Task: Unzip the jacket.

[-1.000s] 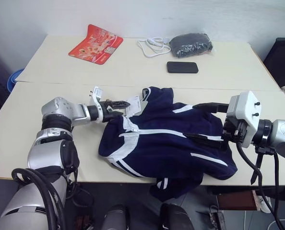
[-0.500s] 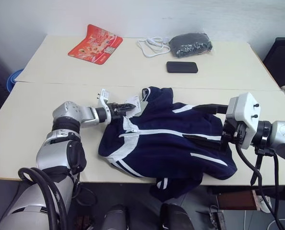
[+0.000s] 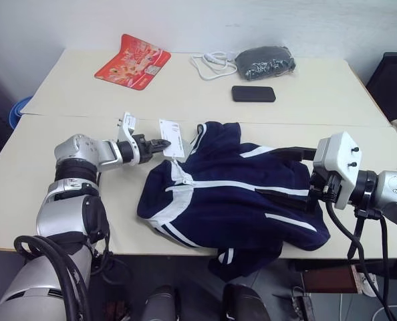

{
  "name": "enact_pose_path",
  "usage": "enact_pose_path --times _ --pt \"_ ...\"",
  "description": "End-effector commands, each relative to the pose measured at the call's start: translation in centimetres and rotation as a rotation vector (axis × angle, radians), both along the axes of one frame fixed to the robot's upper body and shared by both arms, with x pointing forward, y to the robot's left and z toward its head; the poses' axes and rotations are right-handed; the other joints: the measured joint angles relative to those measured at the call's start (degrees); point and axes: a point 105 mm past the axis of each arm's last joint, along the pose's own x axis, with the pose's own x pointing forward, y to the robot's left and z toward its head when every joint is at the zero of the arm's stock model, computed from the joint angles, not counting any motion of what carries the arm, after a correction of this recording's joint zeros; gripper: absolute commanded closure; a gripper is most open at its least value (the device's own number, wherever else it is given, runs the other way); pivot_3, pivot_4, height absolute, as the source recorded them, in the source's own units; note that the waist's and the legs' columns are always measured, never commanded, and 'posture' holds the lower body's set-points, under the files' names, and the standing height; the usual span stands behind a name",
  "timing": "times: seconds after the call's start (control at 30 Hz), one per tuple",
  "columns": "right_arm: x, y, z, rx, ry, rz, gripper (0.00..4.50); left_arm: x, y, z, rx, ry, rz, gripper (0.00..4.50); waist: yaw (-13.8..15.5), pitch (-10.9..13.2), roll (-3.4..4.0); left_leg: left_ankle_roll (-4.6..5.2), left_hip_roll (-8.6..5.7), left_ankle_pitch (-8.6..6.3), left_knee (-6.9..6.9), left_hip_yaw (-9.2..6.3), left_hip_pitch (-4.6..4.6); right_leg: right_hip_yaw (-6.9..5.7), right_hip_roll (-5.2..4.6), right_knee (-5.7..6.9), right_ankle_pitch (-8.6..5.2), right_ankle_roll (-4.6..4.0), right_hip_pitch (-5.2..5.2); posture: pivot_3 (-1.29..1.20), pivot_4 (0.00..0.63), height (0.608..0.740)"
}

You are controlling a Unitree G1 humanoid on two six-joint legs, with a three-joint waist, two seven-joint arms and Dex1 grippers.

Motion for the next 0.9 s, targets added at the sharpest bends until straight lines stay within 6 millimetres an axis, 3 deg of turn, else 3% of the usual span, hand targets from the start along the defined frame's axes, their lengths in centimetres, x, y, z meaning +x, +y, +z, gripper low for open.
enact_pose_path --times 0.03,0.2,0.43,0.67,0.77,0.9 --pt "-0.3 0.3 0.8 -0.001 -0.054 0.022 0.08 -0.3 -1.3 2.8 0.208 -0.334 -0.093 4.46 0.0 0.0 0.0 0.0 0.0 0.0 0.0 0.0 0.0 0.0 0.0 0.0 0.0 0.0 0.0 0.0 0.15 0.74" --pt "-0.3 -0.1 0.7 -0.004 -0.038 0.017 0.08 -4.0 -7.1 3.8 0.576 -0.81 -0.336 4.46 0.3 0.0 0.0 0.0 0.0 0.0 0.04 -0.05 -0.04 -0.01 -0.01 -0.03 0.0 0.0 0.01 0.0 0.15 0.74" --pt "-0.5 -1.9 -0.1 0.001 -0.001 -0.058 0.08 -8.0 -12.0 2.6 0.791 -1.142 -0.598 4.46 0.2 0.0 0.0 0.0 0.02 0.0 0.03 -0.03 -0.01 0.01 -0.01 -0.03 0.0 0.0 0.03 0.0 0.15 0.74" --pt "-1.0 -2.9 -0.7 0.012 0.019 -0.117 0.08 -8.4 -15.1 -1.8 0.994 -1.287 -0.777 4.46 0.4 0.0 0.0 0.05 0.01 0.01 0.04 -0.03 0.0 0.01 -0.01 -0.05 0.0 0.0 0.06 0.0 0.15 0.74" --pt "-1.2 -2.9 -1.0 0.013 0.027 -0.126 0.08 -8.0 -15.5 -4.2 1.079 -1.308 -0.846 4.46 0.4 0.0 0.0 0.05 0.01 0.02 0.04 -0.04 0.0 0.0 -0.01 -0.06 0.0 0.0 0.06 0.0 0.15 0.74" --pt "-1.5 -2.9 -1.5 0.004 0.035 -0.134 0.08 -7.7 -15.9 -5.7 1.1 -1.332 -0.888 4.29 0.5 0.0 0.0 0.08 0.01 0.03 0.05 -0.05 0.0 0.0 -0.03 -0.08 0.0 0.0 0.08 0.0 0.15 0.74"
